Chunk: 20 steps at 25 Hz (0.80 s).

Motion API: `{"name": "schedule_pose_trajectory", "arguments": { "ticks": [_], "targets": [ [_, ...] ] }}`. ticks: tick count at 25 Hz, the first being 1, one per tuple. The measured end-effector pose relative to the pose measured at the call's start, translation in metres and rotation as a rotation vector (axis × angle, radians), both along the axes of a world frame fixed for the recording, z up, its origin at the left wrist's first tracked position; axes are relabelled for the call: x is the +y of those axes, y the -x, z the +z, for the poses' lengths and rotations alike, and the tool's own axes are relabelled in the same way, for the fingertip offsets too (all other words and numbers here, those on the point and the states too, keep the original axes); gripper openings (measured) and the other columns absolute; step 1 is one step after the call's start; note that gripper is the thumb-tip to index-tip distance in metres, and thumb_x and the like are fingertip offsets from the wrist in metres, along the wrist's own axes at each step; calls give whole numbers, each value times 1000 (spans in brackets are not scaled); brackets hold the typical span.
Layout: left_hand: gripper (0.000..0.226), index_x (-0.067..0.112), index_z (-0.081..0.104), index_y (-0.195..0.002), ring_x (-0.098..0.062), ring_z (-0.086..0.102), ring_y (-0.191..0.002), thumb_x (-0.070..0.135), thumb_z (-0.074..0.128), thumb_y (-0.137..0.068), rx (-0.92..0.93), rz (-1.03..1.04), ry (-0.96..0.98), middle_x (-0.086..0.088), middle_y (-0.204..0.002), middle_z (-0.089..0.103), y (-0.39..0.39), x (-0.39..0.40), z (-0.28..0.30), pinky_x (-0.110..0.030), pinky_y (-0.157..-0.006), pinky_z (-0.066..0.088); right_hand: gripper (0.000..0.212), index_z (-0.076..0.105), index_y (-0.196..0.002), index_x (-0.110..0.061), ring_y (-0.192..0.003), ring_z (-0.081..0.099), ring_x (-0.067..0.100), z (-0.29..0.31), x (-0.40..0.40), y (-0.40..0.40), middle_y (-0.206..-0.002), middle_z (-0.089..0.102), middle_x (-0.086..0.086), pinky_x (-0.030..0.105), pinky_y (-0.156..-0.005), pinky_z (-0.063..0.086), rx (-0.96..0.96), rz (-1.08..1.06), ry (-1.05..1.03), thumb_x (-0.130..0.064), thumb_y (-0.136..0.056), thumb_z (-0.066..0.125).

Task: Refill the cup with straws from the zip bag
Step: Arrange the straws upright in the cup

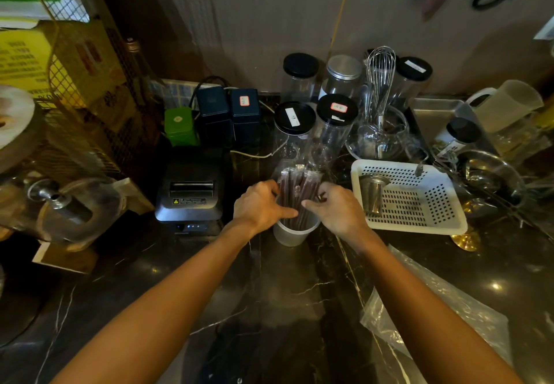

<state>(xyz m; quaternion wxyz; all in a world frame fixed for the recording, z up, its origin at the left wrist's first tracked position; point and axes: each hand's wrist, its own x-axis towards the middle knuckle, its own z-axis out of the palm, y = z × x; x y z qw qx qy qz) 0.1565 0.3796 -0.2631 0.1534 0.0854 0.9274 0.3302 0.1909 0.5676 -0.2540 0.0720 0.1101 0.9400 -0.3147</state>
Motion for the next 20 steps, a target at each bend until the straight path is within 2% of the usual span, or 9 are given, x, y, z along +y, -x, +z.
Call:
{"name": "schedule_pose_trajectory", "arguments": {
  "ticks": [3, 7, 10, 13, 16, 18, 20],
  "targets": [
    [43, 25, 67, -117, -12, 74, -89, 47, 80, -83, 117, -11, 60, 6, -101, 75, -1, 2, -1, -38, -76, 63, 20, 72, -103, -25, -85, 70, 10, -1, -3, 1, -95, 74, -9, 35, -79, 59, 23, 26, -70, -43, -95, 72],
    [40, 25, 68, -120, -11, 76, -93, 46, 76, -87, 224, -14, 86, 5, -106, 78, -2, 2, -2, -36, -78, 64, 20, 68, -96, -25, -87, 67, 14, 2, -4, 1, -94, 70, -7, 36, -79, 56, 47, 89, -209, -45, -95, 70],
    [40, 25, 69, -116, -9, 76, -85, 48, 78, -84, 83, -4, -6, 5, -99, 78, 1, -3, -3, -37, -75, 64, 17, 66, -95, -28, -81, 67, 8, 3, 0, -3, -85, 67, -12, 30, -73, 54, 6, 50, -58, -44, -95, 71],
    [33, 18, 70, -111, -15, 76, -82, 36, 81, -84, -104, 6, -211, -1, -91, 77, 5, -13, -4, -40, -81, 64, 12, 69, -91, -27, -80, 67, 5, 6, 8, -10, -83, 68, -12, 25, -69, 48, -37, 11, 187, -36, -97, 72],
    [29, 12, 71, -115, -15, 74, -86, 24, 77, -90, -144, 41, -303, -3, -92, 76, 5, -23, -2, -35, -85, 61, 17, 73, -93, -19, -69, 63, 11, 9, 15, -14, -83, 72, 2, 26, -62, 46, -82, -25, 316, -35, -99, 69],
    [21, 11, 73, -111, -13, 72, -82, 21, 74, -93, -143, 51, -323, -2, -92, 75, 4, -25, 0, -30, -78, 58, 18, 73, -100, -15, -59, 57, 12, 12, 17, -15, -84, 73, 11, 26, -51, 43, -120, -51, 375, -30, -102, 65],
    [15, 12, 73, -106, -12, 71, -77, 21, 71, -95, -134, 53, -309, -5, -91, 76, 3, -23, 0, -23, -70, 54, 14, 72, -103, -13, -56, 54, 9, 12, 19, -14, -81, 70, 8, 24, -50, 41, -129, -62, 399, -24, -104, 62]
  ]
}}
